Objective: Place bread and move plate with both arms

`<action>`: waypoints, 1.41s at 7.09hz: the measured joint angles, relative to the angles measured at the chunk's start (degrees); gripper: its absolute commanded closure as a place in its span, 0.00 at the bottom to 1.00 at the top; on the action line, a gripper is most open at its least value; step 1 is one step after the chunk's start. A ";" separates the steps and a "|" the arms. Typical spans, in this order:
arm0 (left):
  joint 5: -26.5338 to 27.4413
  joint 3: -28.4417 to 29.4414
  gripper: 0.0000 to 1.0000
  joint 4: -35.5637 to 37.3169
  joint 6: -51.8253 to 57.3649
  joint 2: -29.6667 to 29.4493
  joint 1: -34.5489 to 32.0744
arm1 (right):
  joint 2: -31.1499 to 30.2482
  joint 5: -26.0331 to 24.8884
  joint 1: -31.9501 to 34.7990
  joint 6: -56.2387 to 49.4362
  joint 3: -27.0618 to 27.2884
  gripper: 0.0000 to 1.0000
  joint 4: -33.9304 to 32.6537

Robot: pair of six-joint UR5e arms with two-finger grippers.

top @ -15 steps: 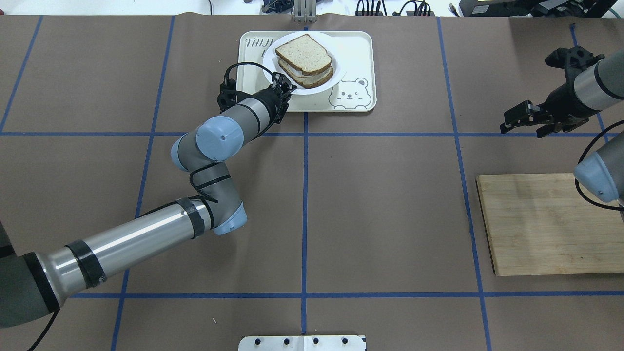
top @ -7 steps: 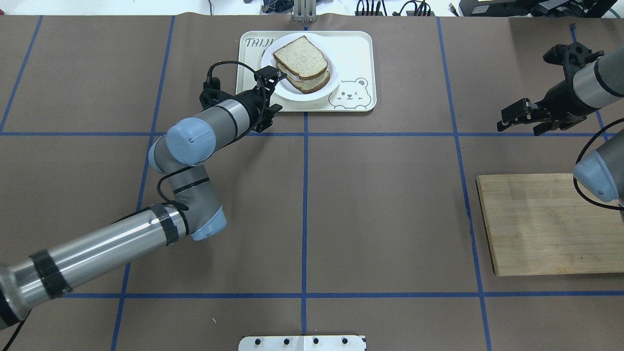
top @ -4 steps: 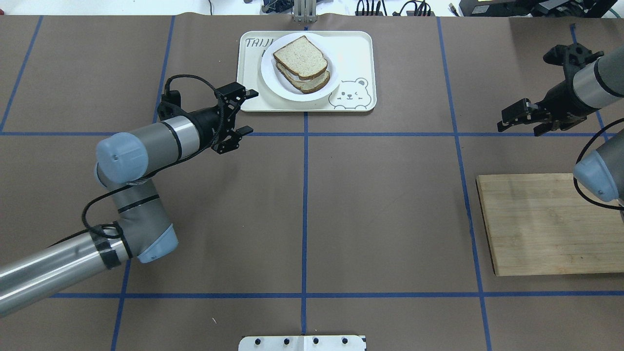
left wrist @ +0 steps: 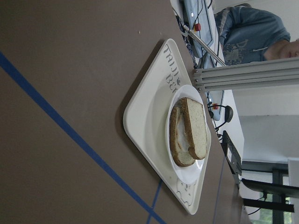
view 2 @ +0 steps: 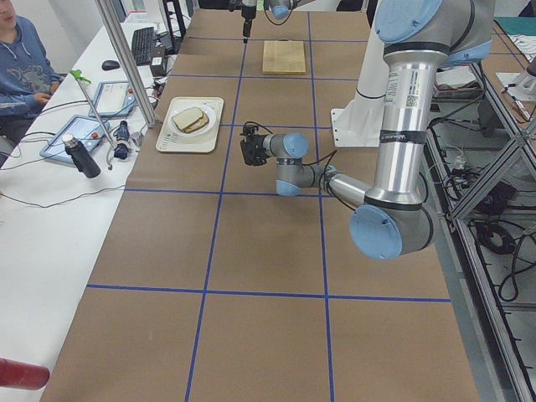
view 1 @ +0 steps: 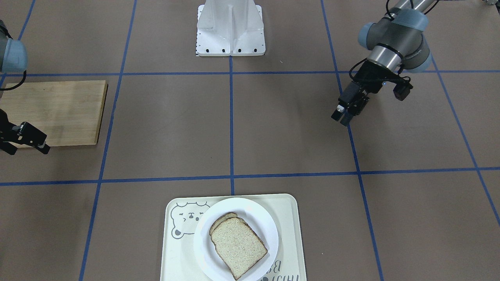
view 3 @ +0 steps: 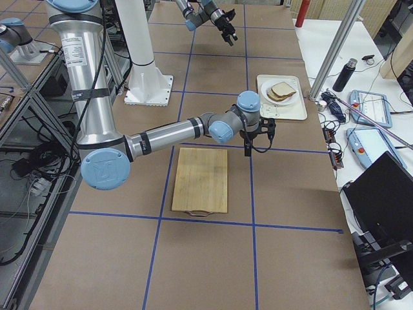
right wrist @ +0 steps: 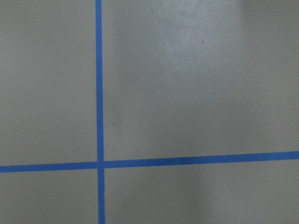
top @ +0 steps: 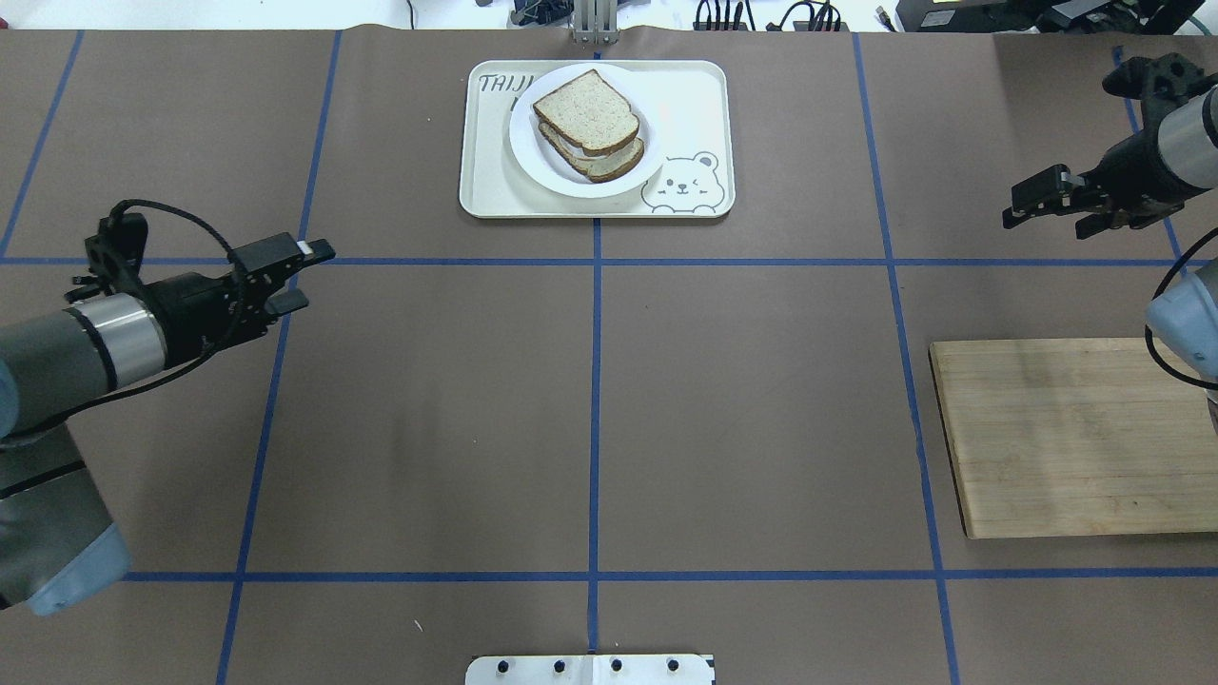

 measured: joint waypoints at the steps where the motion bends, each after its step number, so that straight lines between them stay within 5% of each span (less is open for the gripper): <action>1: -0.90 -0.09 0.02 0.20 9.64 3.47 -2.83 | -0.51 -0.45 1.34 -1.22 0.03 0.00 0.04; 4: -11.60 5.01 0.02 5.52 43.70 9.11 -19.70 | -2.05 -3.16 3.29 -7.59 -0.32 0.00 0.00; 6: -21.96 6.14 0.02 15.56 61.70 10.34 -31.08 | -3.98 -3.93 3.42 -12.76 -0.55 0.00 -0.05; 8: -36.85 5.32 0.02 32.65 71.96 9.90 -40.31 | -6.88 -2.97 4.04 -17.56 -0.48 0.00 -0.19; 10: -42.96 2.27 0.02 52.82 82.69 8.90 -42.90 | -8.56 0.31 5.50 -19.39 -0.31 0.00 -0.77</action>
